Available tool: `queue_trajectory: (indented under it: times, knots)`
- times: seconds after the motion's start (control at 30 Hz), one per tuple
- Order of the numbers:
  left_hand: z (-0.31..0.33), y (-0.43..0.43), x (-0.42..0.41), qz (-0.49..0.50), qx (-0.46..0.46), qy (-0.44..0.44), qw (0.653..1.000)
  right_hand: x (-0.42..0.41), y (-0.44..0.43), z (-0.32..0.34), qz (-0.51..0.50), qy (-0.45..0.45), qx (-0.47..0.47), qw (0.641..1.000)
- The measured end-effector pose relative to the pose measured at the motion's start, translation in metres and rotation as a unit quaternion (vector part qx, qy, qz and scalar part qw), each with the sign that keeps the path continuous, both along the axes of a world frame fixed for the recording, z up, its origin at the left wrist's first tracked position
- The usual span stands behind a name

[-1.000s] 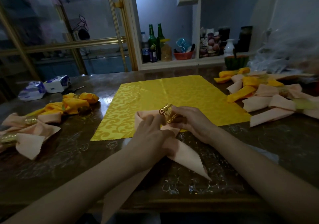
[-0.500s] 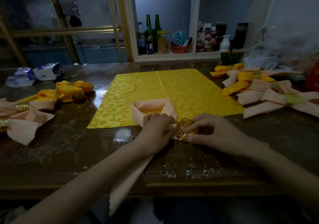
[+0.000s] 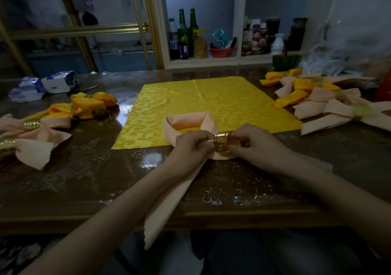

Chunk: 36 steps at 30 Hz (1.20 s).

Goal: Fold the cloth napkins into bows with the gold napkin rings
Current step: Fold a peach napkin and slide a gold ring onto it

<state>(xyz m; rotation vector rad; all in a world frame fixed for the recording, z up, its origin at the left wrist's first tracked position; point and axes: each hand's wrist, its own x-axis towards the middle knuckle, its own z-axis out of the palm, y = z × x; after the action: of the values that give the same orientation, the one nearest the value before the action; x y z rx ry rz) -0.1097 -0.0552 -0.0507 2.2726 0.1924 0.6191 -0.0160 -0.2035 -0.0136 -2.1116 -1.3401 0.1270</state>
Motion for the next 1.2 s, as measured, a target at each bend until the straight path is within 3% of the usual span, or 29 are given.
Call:
queue_trajectory:
  times: [0.17,0.33,0.47,0.7,0.83,0.9,1.03,1.13,1.2]
  knots:
    - [0.003,-0.001,-0.005,-0.018,-0.087,-0.04,0.995,-0.002,0.012,0.004,0.012,-0.057,-0.053,0.997]
    - [-0.002,0.0,-0.005,0.021,-0.051,-0.04,0.998,0.005,0.018,0.002,-0.002,-0.109,-0.04,0.993]
    - [-0.006,-0.002,-0.002,-0.015,0.13,-0.033,0.991,0.003,0.017,-0.002,-0.004,-0.109,-0.002,0.994]
    - [-0.009,-0.002,-0.001,0.043,0.167,-0.042,0.984,0.004,0.017,-0.002,-0.05,0.031,0.123,0.991]
    - [-0.008,0.0,0.001,0.112,0.194,-0.052,0.973,0.008,0.012,0.001,-0.059,0.058,0.191,0.978]
    - [-0.008,0.0,0.001,0.123,0.184,-0.058,0.974,0.012,0.007,0.007,-0.043,0.06,0.163,0.984]
    - [-0.01,0.0,0.0,0.141,0.207,-0.065,0.966,0.015,-0.001,0.006,0.008,0.091,-0.046,0.995]
    - [-0.011,0.002,0.002,0.123,0.2,-0.048,0.971,0.008,-0.001,0.004,0.02,-0.03,-0.122,0.992]
    - [-0.011,0.002,0.002,0.125,0.189,-0.042,0.973,0.003,0.004,0.005,0.025,-0.107,-0.097,0.989]
